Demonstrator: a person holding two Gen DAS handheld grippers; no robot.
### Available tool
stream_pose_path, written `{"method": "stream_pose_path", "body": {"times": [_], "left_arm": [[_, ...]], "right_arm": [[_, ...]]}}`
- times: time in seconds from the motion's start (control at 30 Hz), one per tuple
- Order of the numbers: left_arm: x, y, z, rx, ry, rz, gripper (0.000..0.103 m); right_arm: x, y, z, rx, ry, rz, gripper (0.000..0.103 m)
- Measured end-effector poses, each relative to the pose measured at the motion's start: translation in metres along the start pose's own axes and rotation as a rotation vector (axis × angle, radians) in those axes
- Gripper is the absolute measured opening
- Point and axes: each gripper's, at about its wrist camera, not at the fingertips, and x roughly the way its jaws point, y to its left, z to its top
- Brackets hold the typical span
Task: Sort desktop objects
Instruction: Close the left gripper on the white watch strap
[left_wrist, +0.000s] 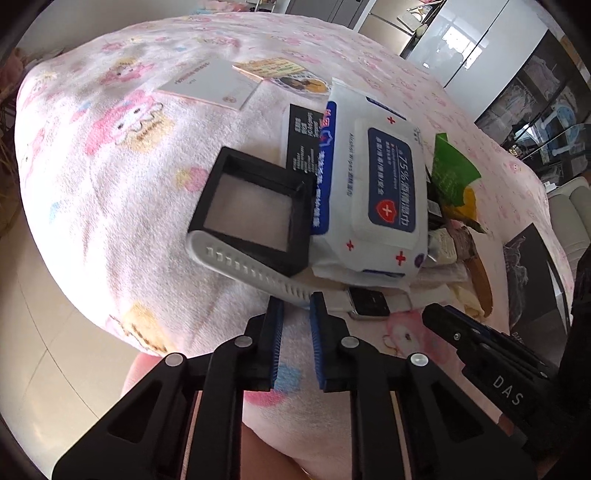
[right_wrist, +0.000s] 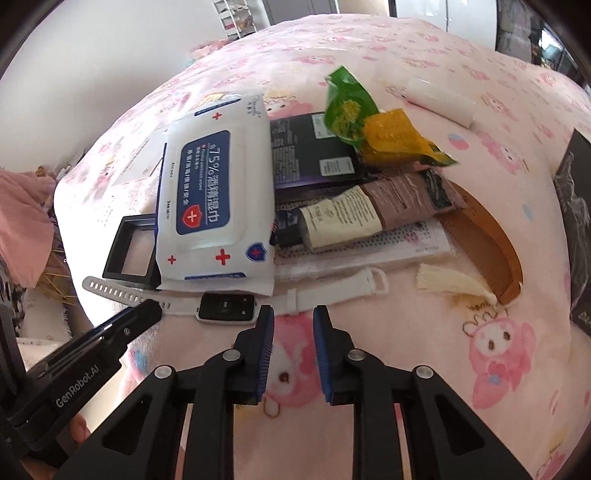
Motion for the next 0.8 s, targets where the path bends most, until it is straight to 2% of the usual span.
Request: {"method": "stream_pose_path", "body": {"times": [0.07, 0.17, 0.27, 0.3, 0.33, 0.37, 0.47, 0.57, 0.7, 0.8], "left_arm": [[-0.001, -0.002, -0.005, 0.007, 0.006, -0.011, 0.008], [0.006, 0.003, 0.001, -0.022, 0.018, -0.037, 0.009], [0.021, 0.007, 0.029, -0.060, 0.028, -0.115, 0.031], [0.024, 0.006, 0.034, -0.061, 0.028, -0.129, 0.043], [0.024, 0.005, 0.035, -0.059, 0.028, -0.140, 0.049], [0.022, 0.004, 0.035, -0.056, 0.028, -0.134, 0.050], [0.019, 0.007, 0.026, -0.076, 0.027, -0.096, 0.050], [0.028, 0.009, 0.030, -0.119, 0.016, -0.079, 0.038], [0.032, 0.015, 0.035, -0.153, -0.004, -0.056, 0.021], [0.032, 0.013, 0.037, -0.142, -0.003, -0.049, 0.016]], "right_arm": [[-0.002, -0.010, -0.005, 0.021, 0.010, 0.007, 0.019], [-0.013, -0.014, -0.037, 0.063, 0.038, 0.006, 0.021], [0.001, -0.014, -0.034, 0.087, 0.056, 0.023, 0.022], [0.004, -0.013, -0.033, 0.088, 0.058, 0.027, 0.022], [0.008, -0.011, -0.031, 0.089, 0.061, 0.031, 0.024], [0.011, -0.009, -0.029, 0.091, 0.060, 0.036, 0.024], [0.015, -0.005, -0.025, 0.122, 0.052, 0.062, 0.027], [0.014, 0.001, -0.023, 0.147, 0.037, 0.094, 0.032], [0.024, 0.003, -0.016, 0.171, 0.038, 0.107, 0.032], [0.034, 0.000, -0.010, 0.177, 0.015, 0.115, 0.033]]}}
